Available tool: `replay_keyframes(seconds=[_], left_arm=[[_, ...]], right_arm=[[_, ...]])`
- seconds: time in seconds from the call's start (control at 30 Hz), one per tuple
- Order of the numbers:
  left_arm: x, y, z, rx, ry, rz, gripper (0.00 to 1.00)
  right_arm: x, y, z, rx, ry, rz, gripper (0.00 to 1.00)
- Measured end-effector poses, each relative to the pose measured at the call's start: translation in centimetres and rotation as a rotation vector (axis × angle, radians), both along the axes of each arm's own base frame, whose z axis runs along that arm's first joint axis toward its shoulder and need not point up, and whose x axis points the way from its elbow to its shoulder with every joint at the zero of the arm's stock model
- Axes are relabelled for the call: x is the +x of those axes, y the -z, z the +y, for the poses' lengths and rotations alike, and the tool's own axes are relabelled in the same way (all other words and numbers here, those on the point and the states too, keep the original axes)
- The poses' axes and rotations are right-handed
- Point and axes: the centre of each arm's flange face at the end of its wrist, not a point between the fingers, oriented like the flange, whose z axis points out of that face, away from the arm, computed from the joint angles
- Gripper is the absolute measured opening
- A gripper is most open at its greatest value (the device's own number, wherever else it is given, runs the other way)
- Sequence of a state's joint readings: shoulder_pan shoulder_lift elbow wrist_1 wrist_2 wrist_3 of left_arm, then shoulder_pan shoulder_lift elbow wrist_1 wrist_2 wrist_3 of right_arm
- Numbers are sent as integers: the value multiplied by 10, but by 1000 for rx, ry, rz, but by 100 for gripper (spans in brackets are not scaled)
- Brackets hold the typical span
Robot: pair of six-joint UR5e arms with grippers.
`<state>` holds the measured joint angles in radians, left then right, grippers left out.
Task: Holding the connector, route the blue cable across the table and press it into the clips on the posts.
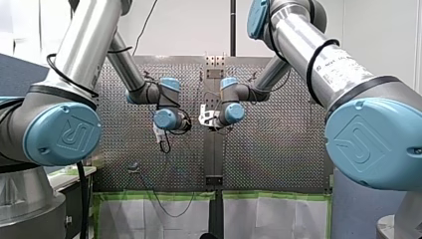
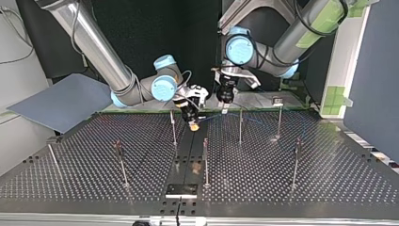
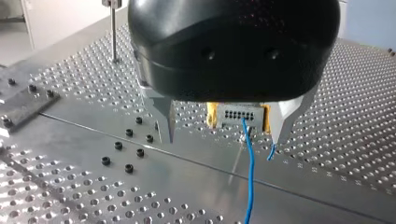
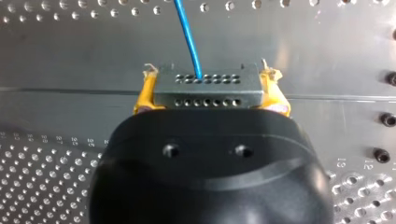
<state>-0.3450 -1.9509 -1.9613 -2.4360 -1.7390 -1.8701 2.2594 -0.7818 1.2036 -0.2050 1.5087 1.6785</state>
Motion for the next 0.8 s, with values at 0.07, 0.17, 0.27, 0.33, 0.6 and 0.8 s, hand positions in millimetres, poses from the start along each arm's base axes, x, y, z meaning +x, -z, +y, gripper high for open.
replay_keyframes(seconds=[0.07, 0.17, 0.27, 0.33, 0.6, 0.8], left_arm=[[3, 0, 1, -4, -11, 0, 100], [7, 0, 5, -13, -34, -1, 100], [11, -2, 9, -21, -50, -4, 100], [13, -3, 10, -24, -49, -6, 100], [18, 6, -2, -9, -11, 2, 100], [31, 19, -7, -2, -29, 3, 100]], right_arm=[[0, 0, 0, 0, 0, 0, 0], [0, 0, 0, 0, 0, 0, 0], [0, 0, 0, 0, -1, 0, 0], [0, 0, 0, 1, -1, 0, 0], [-1, 0, -1, 0, 0, 0, 0], [-2, 0, -2, 0, 2, 0, 0]])
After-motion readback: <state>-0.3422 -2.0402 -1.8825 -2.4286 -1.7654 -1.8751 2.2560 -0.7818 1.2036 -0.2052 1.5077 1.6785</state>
